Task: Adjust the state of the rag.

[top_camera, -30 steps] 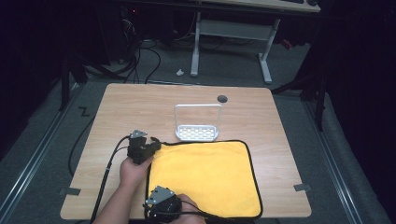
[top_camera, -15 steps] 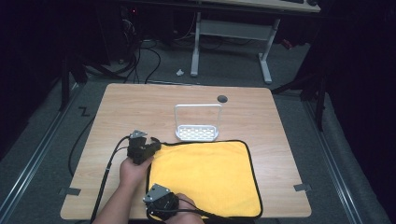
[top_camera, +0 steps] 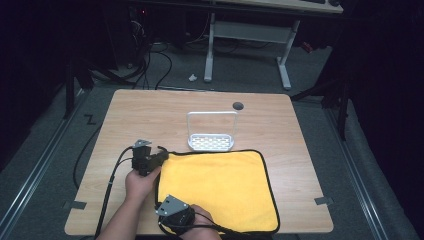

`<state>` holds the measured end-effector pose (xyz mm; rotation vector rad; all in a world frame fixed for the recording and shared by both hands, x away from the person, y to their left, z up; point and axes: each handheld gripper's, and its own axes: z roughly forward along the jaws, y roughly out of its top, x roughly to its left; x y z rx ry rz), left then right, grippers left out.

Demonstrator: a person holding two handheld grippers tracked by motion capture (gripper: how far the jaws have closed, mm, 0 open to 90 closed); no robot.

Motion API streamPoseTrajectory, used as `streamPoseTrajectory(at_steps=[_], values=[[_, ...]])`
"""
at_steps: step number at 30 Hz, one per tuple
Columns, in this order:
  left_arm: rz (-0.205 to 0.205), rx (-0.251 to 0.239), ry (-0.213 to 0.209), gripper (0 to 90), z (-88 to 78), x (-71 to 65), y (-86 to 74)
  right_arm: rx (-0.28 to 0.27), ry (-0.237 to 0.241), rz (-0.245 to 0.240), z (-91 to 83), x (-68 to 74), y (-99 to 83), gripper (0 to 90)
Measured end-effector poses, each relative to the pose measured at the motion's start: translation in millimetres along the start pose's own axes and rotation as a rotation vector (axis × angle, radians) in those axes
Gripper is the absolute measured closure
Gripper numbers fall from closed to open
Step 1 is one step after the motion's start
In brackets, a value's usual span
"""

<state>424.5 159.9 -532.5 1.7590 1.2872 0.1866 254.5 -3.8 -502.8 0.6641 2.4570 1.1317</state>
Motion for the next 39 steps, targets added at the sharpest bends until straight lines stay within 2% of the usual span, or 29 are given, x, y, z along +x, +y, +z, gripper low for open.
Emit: streamPoseTrajectory(at_steps=[6, 11, 15, 18, 21, 25, 31, 39], values=[[-0.024, -0.036, 0.053, 84.0, -38.6, 22.5, -1.6, -0.053, 0.027, -0.023, 6.5, 20.5, 19.7, 83.0], [-0.013, -0.019, 0.108, 84.1, -76.4, 42.8, 3.3, -0.094, 0.067, -0.057, 17.4, 42.7, 43.0, 82.9], [-0.003, -0.029, 0.133, 84.2, -97.8, 49.6, 7.6, -0.119, 0.089, -0.085, 22.3, 57.6, 60.0, 82.7], [-0.004, -0.045, 0.128, 84.1, -103.1, 47.5, 12.7, -0.134, 0.087, -0.085, 20.0, 59.8, 65.6, 82.7], [-0.012, -0.055, 0.116, 84.1, -98.2, 38.9, 18.0, -0.142, 0.07, -0.074, 12.7, 53.9, 64.8, 82.7], [-0.015, -0.056, 0.101, 84.0, -80.6, 22.1, 22.6, -0.143, 0.034, -0.057, -1.2, 39.7, 54.6, 82.8], [-0.025, -0.044, 0.109, 83.7, -47.2, -6.1, 23.9, -0.117, -0.024, -0.024, -23.9, 10.7, 24.5, 82.7], [0.013, -0.044, 0.106, 83.3, -13.3, -47.3, 30.7, -0.104, -0.097, 0.038, -57.0, -26.4, -16.1, 82.7]])
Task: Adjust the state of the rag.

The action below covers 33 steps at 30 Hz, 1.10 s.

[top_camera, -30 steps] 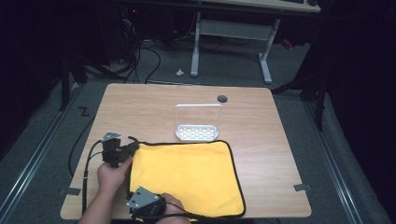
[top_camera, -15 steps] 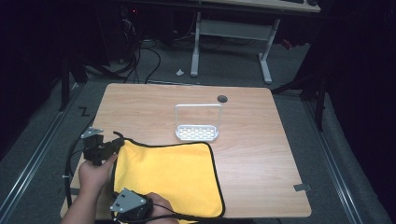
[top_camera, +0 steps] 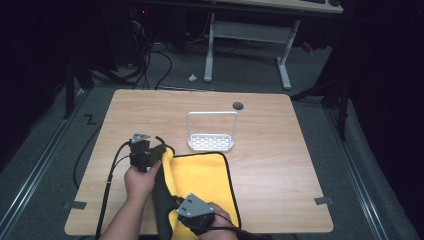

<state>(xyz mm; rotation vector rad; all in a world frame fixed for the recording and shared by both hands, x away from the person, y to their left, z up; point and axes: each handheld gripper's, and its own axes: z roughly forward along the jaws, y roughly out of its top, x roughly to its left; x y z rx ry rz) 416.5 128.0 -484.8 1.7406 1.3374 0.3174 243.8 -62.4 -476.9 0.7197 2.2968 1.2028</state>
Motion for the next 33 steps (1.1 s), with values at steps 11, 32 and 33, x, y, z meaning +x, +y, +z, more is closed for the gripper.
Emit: streamPoseTrajectory(at_steps=[11, 32, 33], values=[[0.051, -0.014, -0.034, 83.0, 25.0, -52.3, 6.9, 0.032, -0.077, 0.053, -35.5, -36.5, -37.2, 82.7], [0.076, 0.013, -0.09, 80.1, 66.0, -98.7, 1.9, 0.12, -0.138, 0.178, -70.3, -62.3, -86.9, 77.9], [0.067, 0.011, -0.101, 77.2, 66.8, -99.3, 2.0, 0.124, -0.14, 0.181, -70.5, -62.7, -87.3, 74.7]])
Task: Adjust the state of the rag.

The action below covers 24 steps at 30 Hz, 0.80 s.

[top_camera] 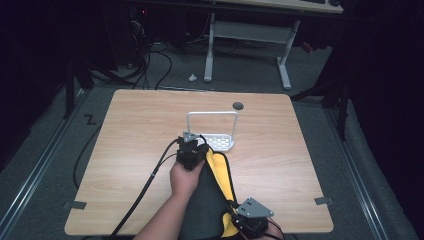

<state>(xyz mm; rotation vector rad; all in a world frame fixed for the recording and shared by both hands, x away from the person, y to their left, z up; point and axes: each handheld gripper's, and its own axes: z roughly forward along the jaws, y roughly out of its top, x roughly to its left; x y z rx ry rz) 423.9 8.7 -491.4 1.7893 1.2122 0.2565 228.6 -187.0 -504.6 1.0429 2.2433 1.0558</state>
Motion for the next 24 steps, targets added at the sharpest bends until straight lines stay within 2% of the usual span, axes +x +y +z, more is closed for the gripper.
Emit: streamPoseTrajectory(at_steps=[3, 4, 7, 10, 14, 16, 18, 21, 22, 24], values=[[-0.016, -0.024, -0.049, 62.5, -2.1, -0.4, 1.6, -0.007, -0.015, 0.005, 1.0, -1.1, 0.3, 67.4], [-0.008, -0.028, -0.054, 58.4, -3.9, -0.5, 2.3, -0.01, -0.015, 0.011, 1.0, -1.9, 0.5, 67.1], [0.007, -0.035, -0.045, 54.4, -11.2, 3.0, 3.8, -0.016, -0.029, 0.013, 1.5, -4.3, 0.7, 66.2], [0.021, -0.03, -0.017, 54.2, -20.1, 13.6, 2.9, -0.011, -0.033, 0.022, 2.7, -6.0, 0.3, 66.1], [0.077, 0.02, 0.053, 54.8, -28.6, 34.0, -2.3, -0.007, -0.04, 0.022, 4.7, -7.0, 0.6, 66.1], [0.08, 0.046, 0.076, 54.4, -30.6, 45.4, -6.4, -0.005, -0.042, 0.024, 5.6, -7.2, 0.8, 66.1], [0.069, 0.069, 0.079, 53.0, -30.8, 54.0, -11.2, -0.001, -0.043, 0.026, 7.2, -7.6, 0.9, 66.0], [0.087, 0.104, 0.095, 51.8, -26.9, 58.6, -17.8, 0.004, -0.045, 0.029, 10.1, -9.1, 1.2, 66.0], [0.101, 0.117, 0.103, 53.4, -25.0, 58.7, -19.7, 0.002, -0.045, 0.029, 11.2, -10.3, 2.1, 66.0], [0.112, 0.137, 0.119, 62.1, -22.2, 58.7, -22.1, -0.008, -0.051, 0.041, 14.2, -14.1, 6.4, 66.0]])
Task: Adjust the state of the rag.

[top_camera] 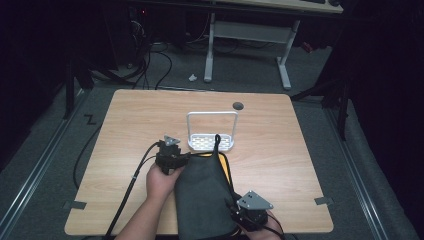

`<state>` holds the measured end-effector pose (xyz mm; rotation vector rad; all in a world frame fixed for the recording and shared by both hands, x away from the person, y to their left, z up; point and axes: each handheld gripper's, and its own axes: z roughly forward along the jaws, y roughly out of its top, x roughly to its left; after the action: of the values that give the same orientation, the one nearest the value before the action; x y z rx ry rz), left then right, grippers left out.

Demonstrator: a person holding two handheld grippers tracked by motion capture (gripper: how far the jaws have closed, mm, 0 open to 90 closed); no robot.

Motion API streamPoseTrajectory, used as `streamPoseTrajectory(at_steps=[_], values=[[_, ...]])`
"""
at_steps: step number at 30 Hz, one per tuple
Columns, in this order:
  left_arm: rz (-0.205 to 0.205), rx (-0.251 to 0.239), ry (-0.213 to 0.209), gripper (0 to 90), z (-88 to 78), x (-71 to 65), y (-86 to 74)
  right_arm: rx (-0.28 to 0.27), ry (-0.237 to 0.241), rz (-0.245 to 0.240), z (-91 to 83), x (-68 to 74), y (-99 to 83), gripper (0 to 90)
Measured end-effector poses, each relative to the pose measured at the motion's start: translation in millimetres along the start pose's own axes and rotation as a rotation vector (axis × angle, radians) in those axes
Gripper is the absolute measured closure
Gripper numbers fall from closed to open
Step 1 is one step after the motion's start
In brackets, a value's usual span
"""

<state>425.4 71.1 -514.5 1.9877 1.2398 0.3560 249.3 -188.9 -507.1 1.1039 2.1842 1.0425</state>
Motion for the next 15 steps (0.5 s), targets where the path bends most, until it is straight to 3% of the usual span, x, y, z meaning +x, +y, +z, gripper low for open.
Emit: streamPoseTrajectory(at_steps=[3, 5, 9, 13, 15], values=[[-0.002, -0.004, 0.012, 82.4, 0.8, 1.6, -2.1, -0.009, -0.015, 0.009, 7.7, -6.8, 9.9, 66.2], [0.007, -0.005, 0.022, 89.9, 0.9, 2.3, -3.5, -0.01, -0.015, 0.015, 17.1, -12.5, 19.1, 66.3], [0.031, -0.031, 0.024, 90.0, -2.9, 2.3, -5.1, -0.025, -0.039, 0.042, 46.8, -28.6, 45.5, 67.4], [0.025, -0.047, 0.023, 90.0, -6.1, 6.2, -6.5, -0.006, -0.062, 0.071, 79.6, -39.4, 66.9, 67.5], [0.021, -0.047, 0.027, 90.0, -7.3, 9.5, -7.5, 0.015, -0.081, 0.079, 92.3, -43.3, 71.5, 74.1]])
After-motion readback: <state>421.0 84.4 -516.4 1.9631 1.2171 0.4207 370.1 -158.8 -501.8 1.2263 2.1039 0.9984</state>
